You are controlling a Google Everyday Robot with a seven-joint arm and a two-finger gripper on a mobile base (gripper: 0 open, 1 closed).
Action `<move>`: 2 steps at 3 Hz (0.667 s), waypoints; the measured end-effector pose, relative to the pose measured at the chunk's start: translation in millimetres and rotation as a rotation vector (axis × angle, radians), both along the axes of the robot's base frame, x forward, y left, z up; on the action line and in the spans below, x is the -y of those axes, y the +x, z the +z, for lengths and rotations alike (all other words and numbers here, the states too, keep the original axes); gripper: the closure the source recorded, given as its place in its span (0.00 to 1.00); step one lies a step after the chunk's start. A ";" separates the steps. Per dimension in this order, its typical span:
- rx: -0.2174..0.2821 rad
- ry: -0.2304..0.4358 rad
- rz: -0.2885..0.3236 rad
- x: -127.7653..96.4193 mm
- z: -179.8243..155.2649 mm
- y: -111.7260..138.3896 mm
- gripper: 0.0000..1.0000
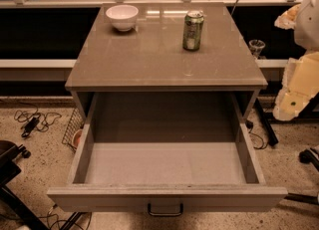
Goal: Close top drawer
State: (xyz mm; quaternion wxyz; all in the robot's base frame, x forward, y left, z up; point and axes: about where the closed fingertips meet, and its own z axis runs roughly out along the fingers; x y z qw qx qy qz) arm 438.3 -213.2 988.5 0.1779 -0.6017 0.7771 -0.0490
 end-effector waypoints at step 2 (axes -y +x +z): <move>0.015 0.040 -0.008 4.6 -19.6 -11.0 0.18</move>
Offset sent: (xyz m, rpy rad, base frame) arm -0.0467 -0.0221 -0.0875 0.1746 -0.0511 -0.0351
